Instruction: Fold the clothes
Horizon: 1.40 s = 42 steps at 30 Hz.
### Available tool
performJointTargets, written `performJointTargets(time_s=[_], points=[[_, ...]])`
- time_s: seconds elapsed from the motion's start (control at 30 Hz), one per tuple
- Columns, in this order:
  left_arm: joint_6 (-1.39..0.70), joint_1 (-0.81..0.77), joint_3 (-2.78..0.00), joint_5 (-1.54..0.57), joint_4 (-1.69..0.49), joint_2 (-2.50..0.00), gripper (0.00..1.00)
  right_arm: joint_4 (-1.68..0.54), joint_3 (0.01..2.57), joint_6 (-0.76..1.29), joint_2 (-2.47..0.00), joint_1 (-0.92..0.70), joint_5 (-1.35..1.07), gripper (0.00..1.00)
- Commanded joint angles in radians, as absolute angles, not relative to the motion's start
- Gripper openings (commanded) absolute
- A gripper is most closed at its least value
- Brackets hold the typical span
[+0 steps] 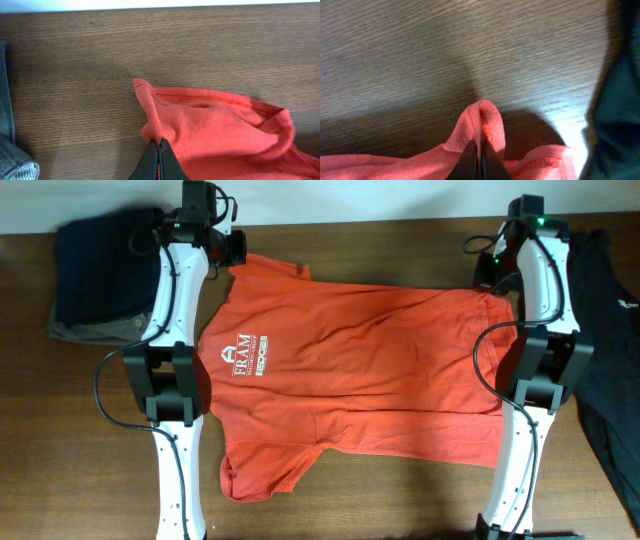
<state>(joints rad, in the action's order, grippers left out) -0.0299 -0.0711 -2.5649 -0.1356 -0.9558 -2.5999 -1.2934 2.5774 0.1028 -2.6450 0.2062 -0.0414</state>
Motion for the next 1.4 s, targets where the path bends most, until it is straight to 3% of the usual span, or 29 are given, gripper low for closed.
performJointTargets(time_s=[0.0,0.23,0.67,1.27,1.37], points=[[-0.028,-0.064,-2.584,-0.138,-0.995,-2.509,0.01,-1.328,2.656,0.113,-2.587,0.218,-0.018,0.04],[-0.028,-0.063,-2.584,-0.134,-1.13,-2.494,0.01,-1.467,2.782,0.114,-2.587,0.217,-0.044,0.04],[-0.029,-0.008,-2.584,-0.109,-1.295,-2.494,0.01,-1.63,2.79,0.141,-2.587,0.249,-0.044,0.05],[-0.028,0.001,-2.584,-0.111,-1.536,-2.494,0.01,-1.699,2.788,0.174,-2.587,0.25,-0.04,0.13],[-0.028,0.0,-2.584,-0.112,-1.569,-2.494,0.01,-1.699,2.788,0.174,-2.587,0.25,-0.041,0.09]])
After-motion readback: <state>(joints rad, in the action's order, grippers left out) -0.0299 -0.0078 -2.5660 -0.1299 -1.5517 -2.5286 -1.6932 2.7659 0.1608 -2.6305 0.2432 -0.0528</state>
